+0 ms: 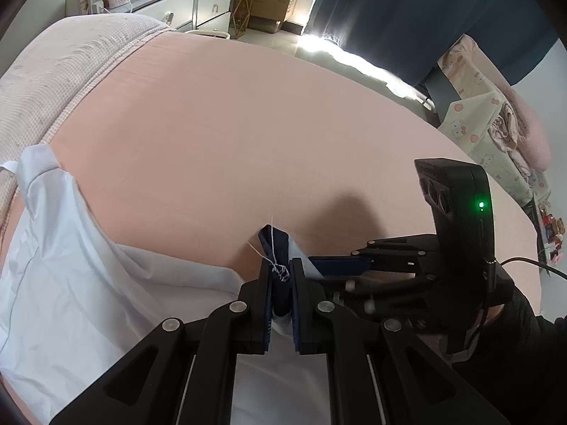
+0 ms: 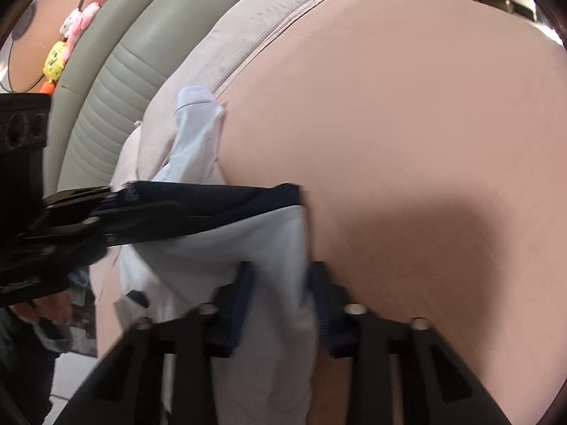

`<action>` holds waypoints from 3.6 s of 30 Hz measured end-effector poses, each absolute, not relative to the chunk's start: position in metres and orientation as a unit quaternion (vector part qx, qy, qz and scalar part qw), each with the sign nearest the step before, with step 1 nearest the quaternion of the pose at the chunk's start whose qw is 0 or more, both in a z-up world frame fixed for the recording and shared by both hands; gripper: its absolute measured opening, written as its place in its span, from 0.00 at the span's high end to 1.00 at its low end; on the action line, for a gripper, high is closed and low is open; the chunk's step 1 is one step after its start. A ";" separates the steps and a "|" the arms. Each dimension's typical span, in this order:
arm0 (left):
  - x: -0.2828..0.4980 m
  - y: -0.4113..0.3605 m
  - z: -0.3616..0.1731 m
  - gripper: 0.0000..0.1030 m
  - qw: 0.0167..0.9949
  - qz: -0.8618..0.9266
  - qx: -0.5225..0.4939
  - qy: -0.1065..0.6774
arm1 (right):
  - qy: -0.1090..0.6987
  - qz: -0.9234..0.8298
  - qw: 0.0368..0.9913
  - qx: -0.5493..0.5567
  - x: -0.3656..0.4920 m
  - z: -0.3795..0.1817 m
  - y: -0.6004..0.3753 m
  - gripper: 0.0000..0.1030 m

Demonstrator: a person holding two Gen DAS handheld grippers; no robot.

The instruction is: Fold clothes

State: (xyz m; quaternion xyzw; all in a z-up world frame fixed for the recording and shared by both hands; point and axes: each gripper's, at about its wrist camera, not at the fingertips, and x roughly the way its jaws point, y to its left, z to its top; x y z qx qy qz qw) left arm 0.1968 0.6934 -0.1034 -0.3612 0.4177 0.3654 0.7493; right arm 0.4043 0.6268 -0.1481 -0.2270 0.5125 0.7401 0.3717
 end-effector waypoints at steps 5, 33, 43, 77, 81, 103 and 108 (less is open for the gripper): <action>0.192 0.696 -0.107 0.93 0.745 0.374 -0.379 0.402 | 0.481 0.749 0.381 -0.251 0.391 -0.136 0.625 0.96; 0.093 0.641 -0.125 0.93 0.697 0.443 -0.433 0.363 | 0.371 0.834 0.268 -0.308 0.291 -0.073 0.587 0.94; 0.091 0.625 -0.131 0.93 0.697 0.443 -0.443 0.349 | 0.437 0.806 0.304 -0.260 0.329 -0.116 0.606 0.08; 0.125 0.633 -0.152 0.92 0.675 0.462 -0.467 0.336 | 0.319 0.828 0.286 -0.362 0.270 -0.094 0.581 0.79; 0.130 0.635 -0.155 0.92 0.672 0.464 -0.470 0.336 | 0.320 0.840 0.259 -0.354 0.270 -0.090 0.577 0.79; 0.115 0.623 -0.136 0.91 0.640 0.510 -0.465 0.336 | 0.285 0.812 0.137 -0.490 0.215 -0.138 0.528 0.79; 0.114 0.621 -0.122 0.91 0.664 0.504 -0.460 0.306 | 0.272 0.837 0.181 -0.439 0.230 -0.099 0.536 0.61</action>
